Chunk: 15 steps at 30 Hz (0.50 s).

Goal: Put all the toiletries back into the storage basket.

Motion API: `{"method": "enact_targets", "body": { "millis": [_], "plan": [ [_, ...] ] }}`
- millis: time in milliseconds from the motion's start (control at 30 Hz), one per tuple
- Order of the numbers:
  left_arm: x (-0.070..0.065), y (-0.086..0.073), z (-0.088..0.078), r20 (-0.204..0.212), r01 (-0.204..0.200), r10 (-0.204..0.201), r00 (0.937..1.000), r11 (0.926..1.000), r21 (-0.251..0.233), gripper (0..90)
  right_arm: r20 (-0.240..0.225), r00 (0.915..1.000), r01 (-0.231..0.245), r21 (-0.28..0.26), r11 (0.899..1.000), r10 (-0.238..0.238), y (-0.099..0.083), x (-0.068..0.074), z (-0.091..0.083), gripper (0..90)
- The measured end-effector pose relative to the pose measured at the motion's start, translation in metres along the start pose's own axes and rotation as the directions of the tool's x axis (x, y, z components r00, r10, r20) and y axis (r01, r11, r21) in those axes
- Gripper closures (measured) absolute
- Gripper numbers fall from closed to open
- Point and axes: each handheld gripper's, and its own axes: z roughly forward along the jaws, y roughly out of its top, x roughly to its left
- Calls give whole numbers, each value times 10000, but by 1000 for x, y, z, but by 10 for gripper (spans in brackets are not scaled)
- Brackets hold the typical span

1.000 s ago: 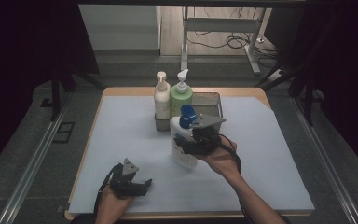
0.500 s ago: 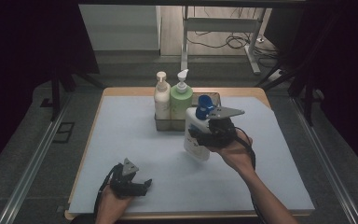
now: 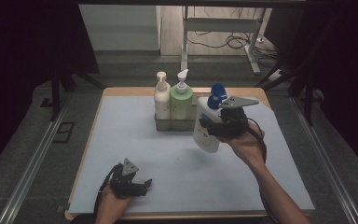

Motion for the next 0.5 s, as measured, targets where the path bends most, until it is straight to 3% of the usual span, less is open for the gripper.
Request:
{"method": "enact_targets", "body": {
  "millis": [500],
  "plan": [
    [0, 0, 0, -2, 1, -1, 10000, 10000, -5, 120, 905, 9950, -426, -101, 9990, 434, 14, -27, 9, 398]
  ]
}}
